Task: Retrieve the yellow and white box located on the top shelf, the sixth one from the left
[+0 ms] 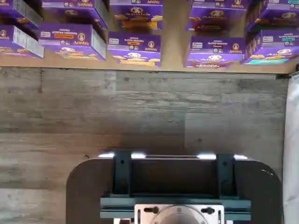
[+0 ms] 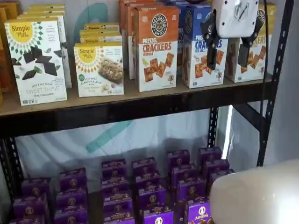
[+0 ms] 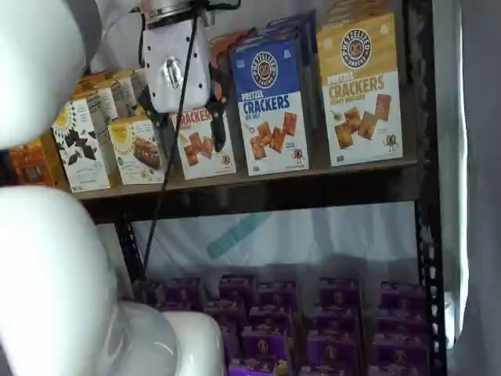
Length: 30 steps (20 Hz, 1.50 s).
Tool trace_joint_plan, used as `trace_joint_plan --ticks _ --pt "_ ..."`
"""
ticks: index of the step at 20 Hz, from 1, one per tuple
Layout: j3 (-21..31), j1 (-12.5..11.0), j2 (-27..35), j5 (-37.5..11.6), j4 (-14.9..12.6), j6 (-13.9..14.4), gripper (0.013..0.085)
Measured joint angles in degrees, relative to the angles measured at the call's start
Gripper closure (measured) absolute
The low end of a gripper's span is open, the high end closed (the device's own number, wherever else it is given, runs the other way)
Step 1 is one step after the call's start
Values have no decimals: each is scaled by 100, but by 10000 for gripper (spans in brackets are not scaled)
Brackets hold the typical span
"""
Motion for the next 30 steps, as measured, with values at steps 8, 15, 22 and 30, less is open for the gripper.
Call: trace_joint_plan --ticks 8,15,22,30 --pt "125 -417 -99 -114 422 -248 130" --pt "263 -646 -77 -505 -14 -651 130" --pt "236 -1600 222 -1262 -130 -1620 130" --pt "-204 -2497 873 -1782 -67 -2491 130"
